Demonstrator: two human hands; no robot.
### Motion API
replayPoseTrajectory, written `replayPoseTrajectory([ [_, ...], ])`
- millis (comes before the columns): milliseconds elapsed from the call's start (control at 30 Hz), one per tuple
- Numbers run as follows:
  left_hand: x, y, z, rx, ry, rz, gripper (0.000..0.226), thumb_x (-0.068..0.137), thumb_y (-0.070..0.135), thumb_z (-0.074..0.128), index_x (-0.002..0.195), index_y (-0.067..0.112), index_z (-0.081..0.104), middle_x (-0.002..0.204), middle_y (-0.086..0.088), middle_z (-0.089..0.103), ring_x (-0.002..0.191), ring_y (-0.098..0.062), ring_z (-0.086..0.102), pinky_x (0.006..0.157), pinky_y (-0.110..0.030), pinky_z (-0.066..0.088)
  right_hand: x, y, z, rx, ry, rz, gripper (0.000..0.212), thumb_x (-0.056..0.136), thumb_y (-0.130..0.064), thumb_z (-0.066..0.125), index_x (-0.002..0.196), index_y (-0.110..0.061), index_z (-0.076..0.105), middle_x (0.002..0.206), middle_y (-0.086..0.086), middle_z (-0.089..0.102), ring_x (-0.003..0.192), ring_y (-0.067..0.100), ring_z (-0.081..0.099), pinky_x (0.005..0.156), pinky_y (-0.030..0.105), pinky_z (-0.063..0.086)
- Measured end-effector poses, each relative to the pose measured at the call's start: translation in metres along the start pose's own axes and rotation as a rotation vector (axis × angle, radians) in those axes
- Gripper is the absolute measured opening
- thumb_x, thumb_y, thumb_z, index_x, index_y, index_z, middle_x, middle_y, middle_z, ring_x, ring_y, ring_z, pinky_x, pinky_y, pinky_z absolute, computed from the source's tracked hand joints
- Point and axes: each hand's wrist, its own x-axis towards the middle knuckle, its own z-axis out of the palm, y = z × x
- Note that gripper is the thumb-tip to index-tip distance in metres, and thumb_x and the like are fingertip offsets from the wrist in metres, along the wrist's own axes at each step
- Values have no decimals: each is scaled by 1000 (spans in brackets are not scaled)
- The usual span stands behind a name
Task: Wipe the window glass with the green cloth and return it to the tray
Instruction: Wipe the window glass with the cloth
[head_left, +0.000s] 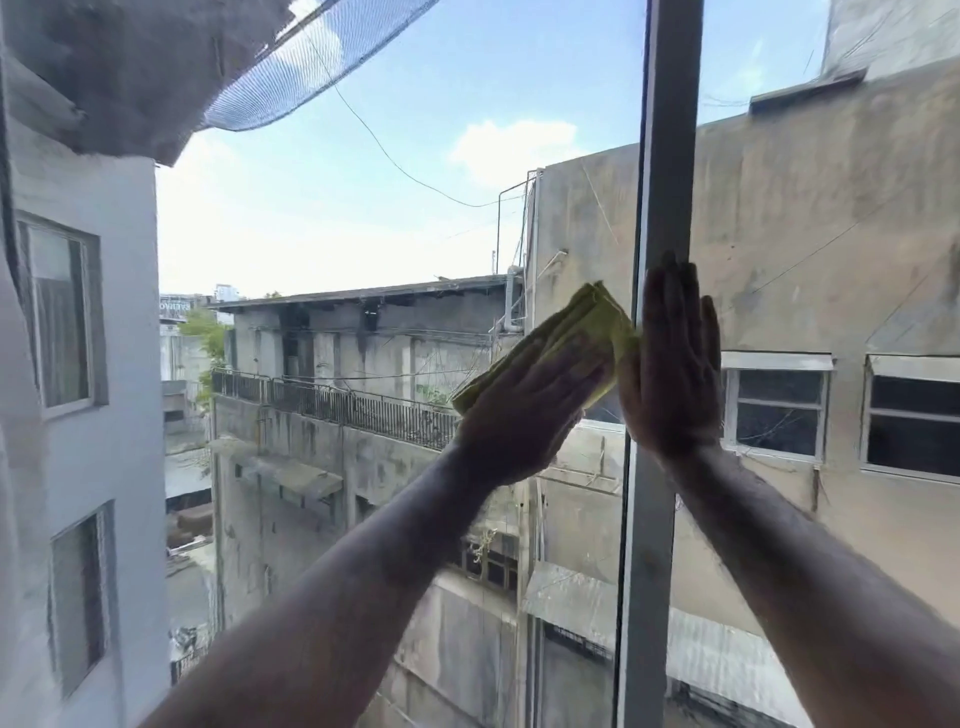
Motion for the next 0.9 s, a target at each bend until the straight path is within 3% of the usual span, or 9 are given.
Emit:
replayPoseTrajectory([
  [67, -12, -25, -1, 69, 66, -27, 48, 111, 21, 45, 159, 16, 40, 169, -10, 38, 161, -29, 26, 129, -55, 29, -1, 0, 0, 1, -12, -2, 74, 99, -16, 35, 169, -2, 15, 180, 16, 14, 169, 32, 13, 137, 52, 16],
  [233, -29, -78, -19, 70, 341, -910, 58, 112, 23, 40, 165, 13, 20, 174, -11, 25, 164, -28, 16, 133, -55, 19, -1, 1, -1, 20, -4, -4, 80, 93, -14, 35, 169, -2, 13, 180, 15, 12, 169, 31, 11, 137, 52, 17],
  [400, -79, -65, -12, 100, -79, 60, 56, 113, 27, 41, 165, 18, 23, 173, -10, 26, 164, -28, 17, 131, -56, 25, 0, -3, -5, 6, -24, 4, 84, 90, -5, 44, 169, 0, 14, 180, 18, 13, 169, 33, 11, 137, 53, 15],
  [433, -86, -82, -19, 129, -78, 81, 55, 113, 25, 42, 164, 18, 26, 173, -10, 28, 163, -28, 19, 131, -56, 26, 1, -3, -6, 5, -29, 8, 85, 90, -5, 45, 169, -1, 13, 180, 17, 12, 169, 33, 10, 137, 53, 15],
  [567, -82, -122, -44, 79, 226, -924, 58, 113, 24, 34, 166, 16, 13, 175, -9, 22, 164, -28, 15, 131, -58, 22, 0, -5, -7, 6, -36, 21, 88, 89, -4, 47, 169, -1, 11, 181, 17, 10, 169, 32, 9, 137, 53, 15],
  [633, -48, -110, -44, 74, 320, -1155, 59, 112, 33, 30, 166, 12, 16, 175, -10, 20, 164, -29, 16, 132, -59, 19, -1, -5, -6, 3, -31, 18, 88, 89, -4, 48, 169, -1, 12, 180, 17, 10, 169, 32, 9, 137, 53, 15],
  [733, 4, -64, -30, 43, 329, -768, 57, 110, 28, 40, 163, 10, 28, 173, -13, 27, 163, -31, 20, 134, -55, 18, 0, -4, -6, 9, -33, 10, 86, 90, -5, 46, 169, -1, 12, 180, 17, 11, 169, 32, 9, 137, 53, 14],
  [833, -1, -5, -3, 2, 56, -153, 57, 108, 28, 48, 162, 14, 33, 172, -10, 31, 162, -30, 21, 130, -54, 28, 0, -3, -7, 19, -27, 14, 84, 90, -7, 43, 169, -1, 15, 180, 17, 13, 169, 33, 12, 136, 54, 16],
  [900, -37, 5, 2, 9, -56, -42, 55, 110, 31, 45, 162, 17, 33, 172, -7, 31, 162, -28, 22, 127, -54, 32, 0, -3, -7, 12, -23, 17, 86, 89, -5, 46, 169, -2, 15, 180, 16, 14, 169, 33, 12, 136, 54, 17],
])
